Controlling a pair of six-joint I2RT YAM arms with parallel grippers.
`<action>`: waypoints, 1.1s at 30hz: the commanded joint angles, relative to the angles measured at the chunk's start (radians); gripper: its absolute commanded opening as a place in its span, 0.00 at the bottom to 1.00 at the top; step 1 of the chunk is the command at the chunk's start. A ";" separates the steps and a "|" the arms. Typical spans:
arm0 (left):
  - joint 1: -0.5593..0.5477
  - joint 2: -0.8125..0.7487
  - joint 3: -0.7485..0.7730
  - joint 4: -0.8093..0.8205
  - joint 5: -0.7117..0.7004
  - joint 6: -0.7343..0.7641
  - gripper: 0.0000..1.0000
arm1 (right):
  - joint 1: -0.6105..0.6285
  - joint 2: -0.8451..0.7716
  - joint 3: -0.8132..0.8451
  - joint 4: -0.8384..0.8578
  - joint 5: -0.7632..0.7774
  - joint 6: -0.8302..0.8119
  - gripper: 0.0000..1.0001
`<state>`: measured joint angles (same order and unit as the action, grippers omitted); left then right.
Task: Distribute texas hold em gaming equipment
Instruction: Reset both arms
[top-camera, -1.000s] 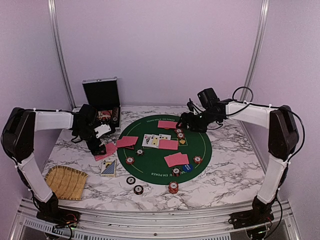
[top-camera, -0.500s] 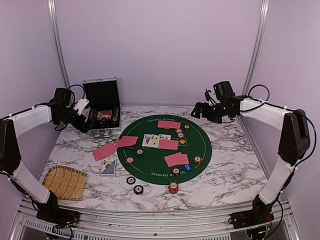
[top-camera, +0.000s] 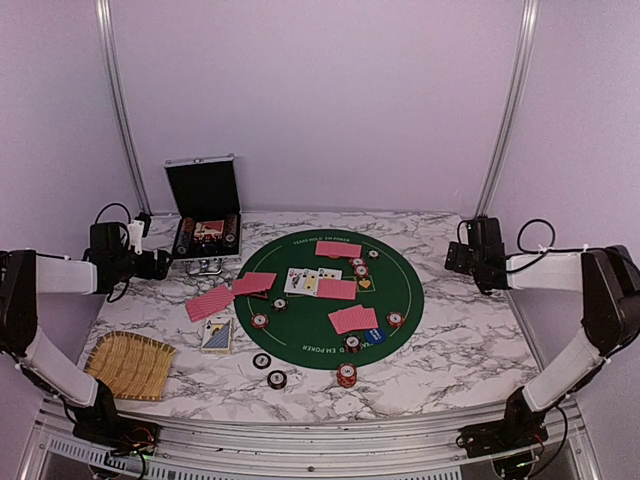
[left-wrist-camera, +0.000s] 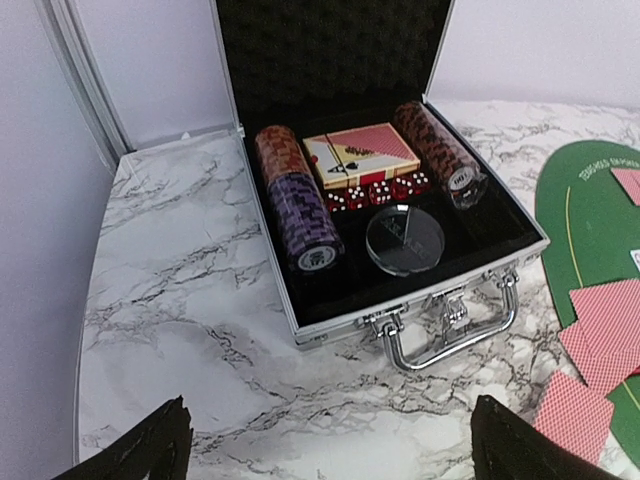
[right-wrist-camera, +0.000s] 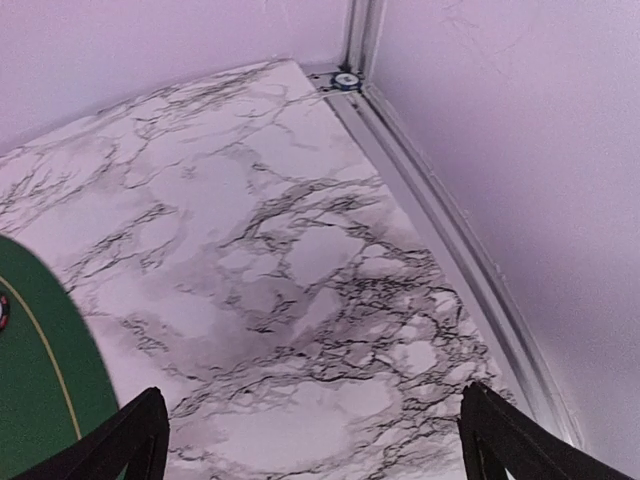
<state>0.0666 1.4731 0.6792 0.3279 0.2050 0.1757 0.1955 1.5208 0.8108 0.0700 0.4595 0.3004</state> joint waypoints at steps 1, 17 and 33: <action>0.004 0.028 -0.043 0.269 0.005 -0.133 0.99 | -0.073 -0.018 -0.030 0.148 0.174 0.026 0.99; 0.005 0.041 -0.289 0.653 -0.120 -0.220 0.99 | -0.108 -0.050 -0.565 1.172 0.083 -0.295 0.99; -0.005 0.061 -0.432 0.938 -0.173 -0.225 0.99 | -0.155 0.074 -0.577 1.300 -0.245 -0.368 0.99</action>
<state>0.0647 1.5314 0.2348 1.2259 0.0433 -0.0456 0.0677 1.6051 0.2161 1.4010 0.2630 -0.0875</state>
